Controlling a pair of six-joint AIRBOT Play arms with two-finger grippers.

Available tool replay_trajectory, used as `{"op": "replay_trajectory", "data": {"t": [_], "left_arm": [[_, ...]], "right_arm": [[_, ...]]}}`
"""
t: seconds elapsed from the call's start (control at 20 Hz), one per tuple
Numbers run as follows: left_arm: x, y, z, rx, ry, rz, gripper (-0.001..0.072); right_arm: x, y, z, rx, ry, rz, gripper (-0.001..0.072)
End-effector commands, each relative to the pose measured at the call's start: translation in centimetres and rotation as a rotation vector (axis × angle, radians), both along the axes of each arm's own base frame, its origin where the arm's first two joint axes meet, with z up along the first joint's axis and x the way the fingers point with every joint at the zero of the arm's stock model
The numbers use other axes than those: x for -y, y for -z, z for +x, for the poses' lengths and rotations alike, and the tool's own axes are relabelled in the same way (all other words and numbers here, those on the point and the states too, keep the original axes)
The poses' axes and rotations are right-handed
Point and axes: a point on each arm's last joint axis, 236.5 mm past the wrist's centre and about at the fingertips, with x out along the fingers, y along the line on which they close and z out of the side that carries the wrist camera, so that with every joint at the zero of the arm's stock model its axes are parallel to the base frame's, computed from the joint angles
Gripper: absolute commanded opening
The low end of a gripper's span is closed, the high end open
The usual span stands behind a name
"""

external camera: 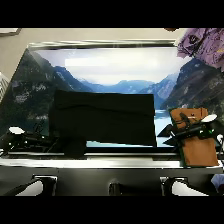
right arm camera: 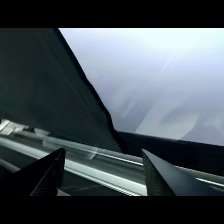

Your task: Fold the clothes and pants, and hang the long-sleeved shirts on hangers.

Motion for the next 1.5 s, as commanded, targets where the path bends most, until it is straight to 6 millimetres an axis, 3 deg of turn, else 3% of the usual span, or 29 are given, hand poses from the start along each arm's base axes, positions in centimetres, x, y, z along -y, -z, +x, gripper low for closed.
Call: {"op": "replay_trajectory", "data": {"t": [0.0,0.25,0.5,0.6,0.75,0.8,0.85,1.05,1.15,1.35,1.45], "left_arm": [[0.2,-0.2,-0.2,-0.006,0.005,-0.009,0.0014],[0.2,-0.2,-0.3,-0.014,0.001,-0.013,0.0014],[0.2,-0.2,-0.2,-0.016,-0.002,-0.012,0.0014],[0.2,-0.2,-0.2,-0.016,-0.002,-0.012,0.0014],[0.2,-0.2,-0.2,-0.029,-0.017,-0.013,0.0014],[0.2,-0.3,-0.1,-0.028,-0.021,-0.012,0.0014],[0.1,-0.6,0.1,-0.018,-0.017,-0.011,0.0014],[-1.3,-4.8,2.6,0.064,0.003,0.026,0.0013],[-2.8,-7.3,2.8,0.097,0.025,0.111,0.0013],[-4.5,-11.6,0.4,0.162,-0.017,0.264,0.0013],[-3.9,-13.7,-1.2,0.223,-0.003,0.283,0.0013]], "right_arm": [[-1.5,1.3,-1.7,-0.027,0.019,0.043,0.0548],[-2.8,1.3,0.0,0.024,0.110,0.098,0.0545],[-3.4,1.3,-0.7,-0.001,0.118,0.120,0.0526],[-3.4,1.3,-0.4,0.005,0.134,0.125,0.0323],[-3.6,1.1,0.3,0.022,0.156,0.136,0.0099],[-3.6,1.0,0.5,0.025,0.162,0.139,0.0034],[-3.7,0.9,0.6,0.027,0.168,0.145,0.0034],[-4.3,-0.1,-0.2,0.003,0.135,0.188,0.0033],[-4.4,-1.0,-0.8,0.004,0.114,0.186,0.0032],[-2.4,-2.4,-2.7,-0.006,0.103,0.018,0.0032],[-1.5,-3.8,-3.4,0.013,0.123,-0.062,0.0032]]}}
